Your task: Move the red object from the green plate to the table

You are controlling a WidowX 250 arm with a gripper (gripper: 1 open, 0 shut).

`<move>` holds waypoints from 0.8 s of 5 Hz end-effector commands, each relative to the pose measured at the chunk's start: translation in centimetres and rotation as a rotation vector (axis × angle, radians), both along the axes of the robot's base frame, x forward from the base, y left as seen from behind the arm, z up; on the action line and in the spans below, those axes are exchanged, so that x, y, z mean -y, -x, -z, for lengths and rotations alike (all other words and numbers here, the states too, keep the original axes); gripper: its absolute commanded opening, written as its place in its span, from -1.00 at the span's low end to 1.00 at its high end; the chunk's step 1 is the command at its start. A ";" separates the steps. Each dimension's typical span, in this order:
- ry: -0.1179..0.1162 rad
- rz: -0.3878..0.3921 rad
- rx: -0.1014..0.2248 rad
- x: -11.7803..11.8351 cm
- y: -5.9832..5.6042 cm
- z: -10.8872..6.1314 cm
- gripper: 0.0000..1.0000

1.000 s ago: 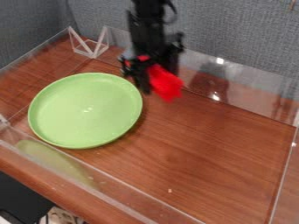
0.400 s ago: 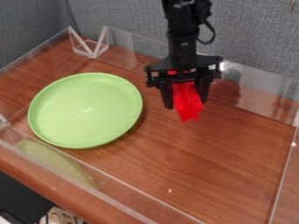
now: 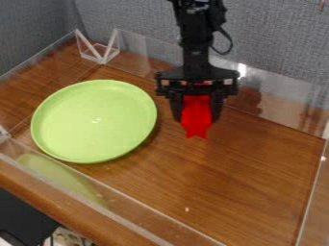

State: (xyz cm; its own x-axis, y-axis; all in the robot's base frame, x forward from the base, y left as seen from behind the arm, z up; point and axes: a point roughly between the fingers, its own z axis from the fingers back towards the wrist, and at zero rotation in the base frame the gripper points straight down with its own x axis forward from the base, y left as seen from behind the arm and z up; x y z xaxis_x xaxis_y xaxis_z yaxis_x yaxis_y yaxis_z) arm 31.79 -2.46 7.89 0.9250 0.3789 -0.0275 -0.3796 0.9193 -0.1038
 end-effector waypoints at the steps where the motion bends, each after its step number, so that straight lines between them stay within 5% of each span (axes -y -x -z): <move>1: -0.005 0.032 0.075 -0.7 -0.4 -3.2 -1.00; 3: 0.003 0.260 0.064 -0.1 -1.6 -0.3 -1.00; 4: 0.002 0.289 0.055 0.0 -1.5 1.0 -1.00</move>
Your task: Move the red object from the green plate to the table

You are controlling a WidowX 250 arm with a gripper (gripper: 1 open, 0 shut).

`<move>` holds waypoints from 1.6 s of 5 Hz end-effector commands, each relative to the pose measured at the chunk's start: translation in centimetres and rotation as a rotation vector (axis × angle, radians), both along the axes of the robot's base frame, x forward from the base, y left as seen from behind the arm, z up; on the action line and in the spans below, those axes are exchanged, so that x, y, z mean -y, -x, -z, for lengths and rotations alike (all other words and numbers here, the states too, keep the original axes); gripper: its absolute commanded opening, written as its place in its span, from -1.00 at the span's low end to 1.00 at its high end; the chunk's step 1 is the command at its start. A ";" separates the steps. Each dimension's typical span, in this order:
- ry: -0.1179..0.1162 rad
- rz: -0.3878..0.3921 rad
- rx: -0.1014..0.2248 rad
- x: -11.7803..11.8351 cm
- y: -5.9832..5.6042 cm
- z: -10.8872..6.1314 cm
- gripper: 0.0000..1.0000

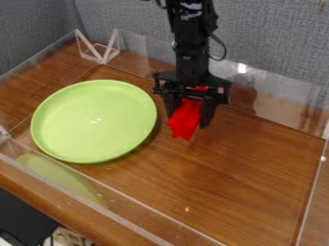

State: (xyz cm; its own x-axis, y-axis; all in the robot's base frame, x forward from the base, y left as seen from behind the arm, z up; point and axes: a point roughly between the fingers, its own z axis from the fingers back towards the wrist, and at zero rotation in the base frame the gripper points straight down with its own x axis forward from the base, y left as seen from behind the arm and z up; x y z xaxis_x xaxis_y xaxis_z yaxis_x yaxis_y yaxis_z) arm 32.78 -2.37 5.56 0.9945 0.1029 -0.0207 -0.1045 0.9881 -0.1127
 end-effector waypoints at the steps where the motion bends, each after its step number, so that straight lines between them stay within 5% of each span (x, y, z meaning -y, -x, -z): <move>1: 0.001 0.004 0.030 -0.3 -0.3 -0.1 -1.00; 2: 0.004 0.001 0.020 -0.9 -0.1 1.0 -1.00; 4: 0.013 -0.018 0.016 0.6 0.2 0.2 -1.00; 5: 0.019 -0.034 0.018 0.7 0.7 0.1 1.00; 8: 0.023 -0.107 0.029 0.0 1.0 0.5 1.00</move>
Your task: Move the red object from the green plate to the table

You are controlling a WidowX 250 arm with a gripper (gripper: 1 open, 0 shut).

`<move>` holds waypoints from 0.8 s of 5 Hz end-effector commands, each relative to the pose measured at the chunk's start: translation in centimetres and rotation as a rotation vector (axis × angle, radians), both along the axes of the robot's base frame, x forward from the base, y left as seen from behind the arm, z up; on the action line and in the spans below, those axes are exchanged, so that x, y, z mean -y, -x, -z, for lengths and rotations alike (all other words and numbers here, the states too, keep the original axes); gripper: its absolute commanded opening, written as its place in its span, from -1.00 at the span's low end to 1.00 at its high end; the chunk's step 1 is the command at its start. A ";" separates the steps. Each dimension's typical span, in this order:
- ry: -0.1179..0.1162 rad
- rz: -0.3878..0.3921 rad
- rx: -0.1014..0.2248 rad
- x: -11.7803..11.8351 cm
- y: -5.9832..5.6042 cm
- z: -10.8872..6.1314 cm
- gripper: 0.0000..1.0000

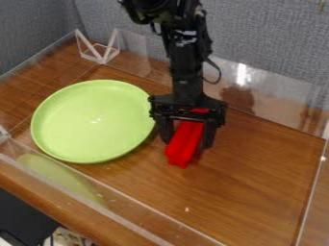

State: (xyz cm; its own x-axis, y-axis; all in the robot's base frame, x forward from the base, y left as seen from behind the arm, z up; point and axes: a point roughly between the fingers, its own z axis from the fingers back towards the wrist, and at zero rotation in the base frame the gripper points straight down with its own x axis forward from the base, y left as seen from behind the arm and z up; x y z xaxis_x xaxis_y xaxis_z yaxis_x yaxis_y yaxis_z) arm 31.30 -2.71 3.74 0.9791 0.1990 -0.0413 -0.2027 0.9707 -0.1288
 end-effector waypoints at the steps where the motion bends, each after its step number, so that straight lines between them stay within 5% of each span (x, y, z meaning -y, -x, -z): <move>1: -0.012 0.018 0.074 -1.9 -0.3 -3.5 1.00; 2: -0.031 0.093 0.119 -2.9 0.4 -6.2 1.00; 3: -0.053 0.162 0.157 -3.9 1.3 -9.5 -1.00; 4: -0.068 0.228 0.170 -4.8 2.4 -11.6 1.00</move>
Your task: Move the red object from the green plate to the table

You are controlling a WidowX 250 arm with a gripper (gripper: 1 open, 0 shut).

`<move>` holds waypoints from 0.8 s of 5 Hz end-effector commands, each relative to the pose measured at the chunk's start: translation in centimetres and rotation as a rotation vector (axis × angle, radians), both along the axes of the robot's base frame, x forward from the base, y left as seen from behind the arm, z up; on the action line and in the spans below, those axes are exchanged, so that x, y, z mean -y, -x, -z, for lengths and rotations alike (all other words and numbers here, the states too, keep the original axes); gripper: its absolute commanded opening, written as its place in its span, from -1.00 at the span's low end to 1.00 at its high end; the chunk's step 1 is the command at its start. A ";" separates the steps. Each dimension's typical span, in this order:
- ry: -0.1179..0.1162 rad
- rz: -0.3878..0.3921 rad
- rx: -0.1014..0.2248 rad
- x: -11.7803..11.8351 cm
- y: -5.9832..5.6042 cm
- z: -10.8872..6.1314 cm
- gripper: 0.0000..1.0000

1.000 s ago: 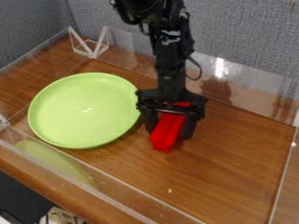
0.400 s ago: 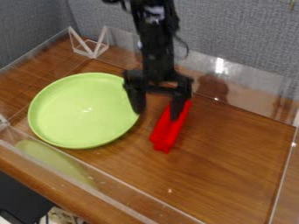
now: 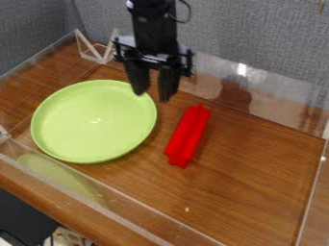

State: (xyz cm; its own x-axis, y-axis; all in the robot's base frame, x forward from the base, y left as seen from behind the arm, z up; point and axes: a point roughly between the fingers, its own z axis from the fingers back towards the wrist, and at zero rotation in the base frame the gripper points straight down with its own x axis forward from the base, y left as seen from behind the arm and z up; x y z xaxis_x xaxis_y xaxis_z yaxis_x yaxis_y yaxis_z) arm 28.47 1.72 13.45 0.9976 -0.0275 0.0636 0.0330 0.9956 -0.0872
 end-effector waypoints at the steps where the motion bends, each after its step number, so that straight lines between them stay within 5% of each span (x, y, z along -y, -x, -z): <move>1: -0.022 -0.003 0.074 -0.1 0.2 -2.8 1.00; 4: -0.039 -0.117 0.038 0.5 -0.2 -0.2 1.00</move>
